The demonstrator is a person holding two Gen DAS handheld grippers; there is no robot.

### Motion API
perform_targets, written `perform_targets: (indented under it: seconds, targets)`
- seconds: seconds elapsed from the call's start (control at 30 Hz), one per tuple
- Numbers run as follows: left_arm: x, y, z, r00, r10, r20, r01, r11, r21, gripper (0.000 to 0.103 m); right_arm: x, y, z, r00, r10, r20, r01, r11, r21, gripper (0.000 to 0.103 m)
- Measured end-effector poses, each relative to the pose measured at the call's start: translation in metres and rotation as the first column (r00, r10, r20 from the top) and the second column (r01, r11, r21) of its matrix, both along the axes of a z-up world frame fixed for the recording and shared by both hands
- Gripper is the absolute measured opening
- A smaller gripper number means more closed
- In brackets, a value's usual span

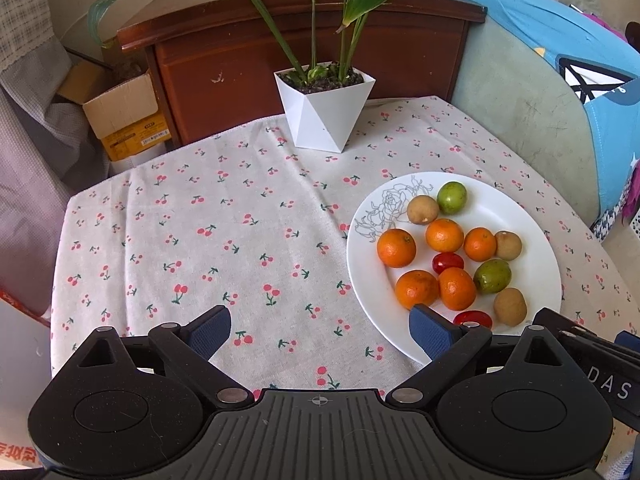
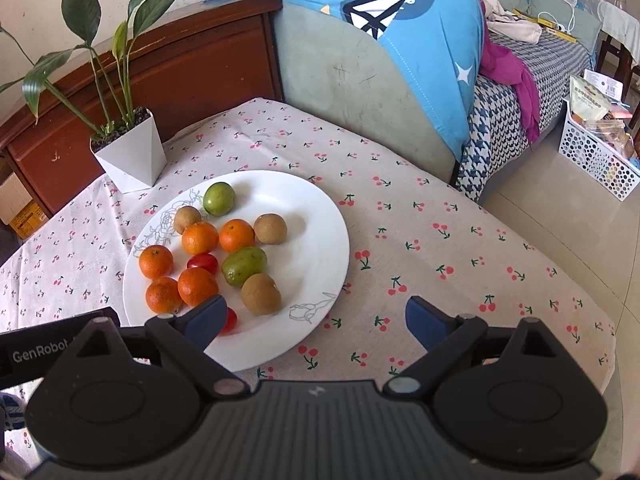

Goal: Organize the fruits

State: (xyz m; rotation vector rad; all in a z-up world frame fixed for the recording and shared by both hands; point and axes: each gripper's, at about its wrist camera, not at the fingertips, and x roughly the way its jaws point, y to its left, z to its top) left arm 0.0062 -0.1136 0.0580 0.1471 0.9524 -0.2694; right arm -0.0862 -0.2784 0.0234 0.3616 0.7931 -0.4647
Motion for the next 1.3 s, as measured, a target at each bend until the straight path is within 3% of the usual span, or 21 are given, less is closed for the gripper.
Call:
perform_targets:
  seconds: [1.3]
  targets:
    - [0.010,0.006,-0.007,0.999,0.049,-0.012,-0.049,0.998,0.048,0.097,0.010,0.014,-0.002,0.999,0.044,-0.013,-0.044,0.998,-0.052,0.096]
